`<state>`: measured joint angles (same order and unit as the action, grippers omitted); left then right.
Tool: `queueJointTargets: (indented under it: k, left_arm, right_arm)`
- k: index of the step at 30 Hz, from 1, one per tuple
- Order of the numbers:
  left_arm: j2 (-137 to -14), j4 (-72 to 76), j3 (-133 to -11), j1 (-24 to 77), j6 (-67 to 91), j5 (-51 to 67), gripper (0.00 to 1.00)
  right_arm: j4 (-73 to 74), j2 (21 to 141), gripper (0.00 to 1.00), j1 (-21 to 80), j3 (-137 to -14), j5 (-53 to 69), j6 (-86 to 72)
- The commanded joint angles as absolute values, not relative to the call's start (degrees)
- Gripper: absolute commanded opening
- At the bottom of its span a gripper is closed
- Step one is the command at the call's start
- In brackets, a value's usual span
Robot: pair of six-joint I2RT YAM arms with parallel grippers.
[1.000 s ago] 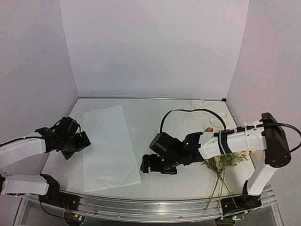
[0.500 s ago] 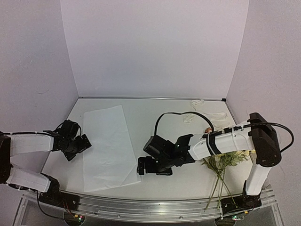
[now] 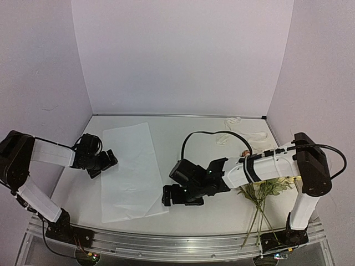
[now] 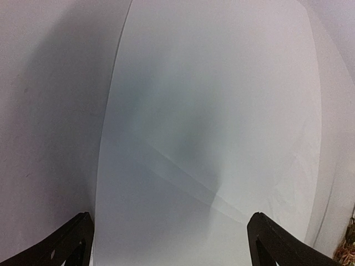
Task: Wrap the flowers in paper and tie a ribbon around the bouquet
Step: Move the flattened wrapping paper to the center of the board.
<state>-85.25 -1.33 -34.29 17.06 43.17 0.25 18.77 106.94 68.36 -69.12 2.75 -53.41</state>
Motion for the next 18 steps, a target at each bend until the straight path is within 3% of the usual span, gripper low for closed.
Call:
queueJointTargets:
  k: [1, 11, 18]
  left_arm:
    - [-91.72, 2.18, -40.03, 16.98, 39.07, 7.46, 1.0]
    - [-103.22, -0.64, -53.3, 20.66, 33.46, 16.2, 0.99]
    - [-101.35, -6.69, -57.55, 21.97, 35.67, 15.64, 0.95]
  right_arm:
    - [18.19, 104.72, 0.98, 67.75, -67.7, 0.27, -51.69]
    - [21.38, 103.79, 0.98, 67.68, -69.14, -4.18, -45.9]
    - [23.25, 105.03, 0.96, 65.72, -70.57, -1.55, -46.98]
